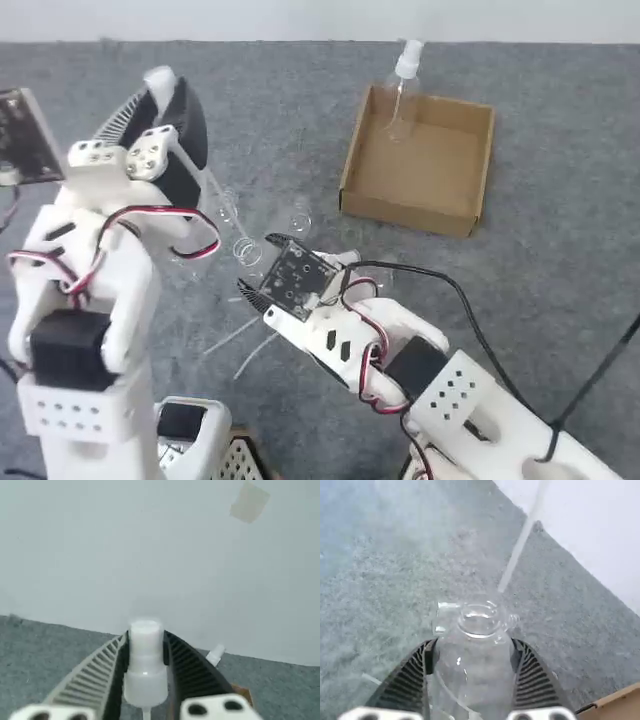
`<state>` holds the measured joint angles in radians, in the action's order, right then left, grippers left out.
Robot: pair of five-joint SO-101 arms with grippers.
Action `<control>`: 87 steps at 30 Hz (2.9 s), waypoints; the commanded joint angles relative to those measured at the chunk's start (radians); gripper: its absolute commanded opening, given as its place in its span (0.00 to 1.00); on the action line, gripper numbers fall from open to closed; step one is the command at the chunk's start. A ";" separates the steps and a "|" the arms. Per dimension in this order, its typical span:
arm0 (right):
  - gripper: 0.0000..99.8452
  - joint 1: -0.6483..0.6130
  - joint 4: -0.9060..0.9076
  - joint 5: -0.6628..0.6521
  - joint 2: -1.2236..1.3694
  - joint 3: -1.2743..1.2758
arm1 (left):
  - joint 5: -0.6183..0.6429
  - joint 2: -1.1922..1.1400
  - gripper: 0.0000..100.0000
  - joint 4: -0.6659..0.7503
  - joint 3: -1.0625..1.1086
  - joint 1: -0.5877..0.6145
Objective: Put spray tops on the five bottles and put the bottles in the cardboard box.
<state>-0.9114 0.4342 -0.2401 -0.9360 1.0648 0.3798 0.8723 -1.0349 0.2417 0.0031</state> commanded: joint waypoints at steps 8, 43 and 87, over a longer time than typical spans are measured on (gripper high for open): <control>0.01 0.041 -0.027 0.069 -0.042 -0.008 | 0.014 0.015 0.01 -0.040 0.025 -0.006; 0.01 0.088 -0.160 0.273 -0.188 0.163 | -0.160 0.423 0.14 0.017 0.591 -0.238; 0.01 0.325 0.111 0.275 -0.153 -0.183 | -0.244 0.721 0.15 -0.005 0.849 -0.133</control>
<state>-0.6460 0.4757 0.0253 -1.0879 1.0633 0.1481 1.5735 -1.0426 1.0810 -0.1258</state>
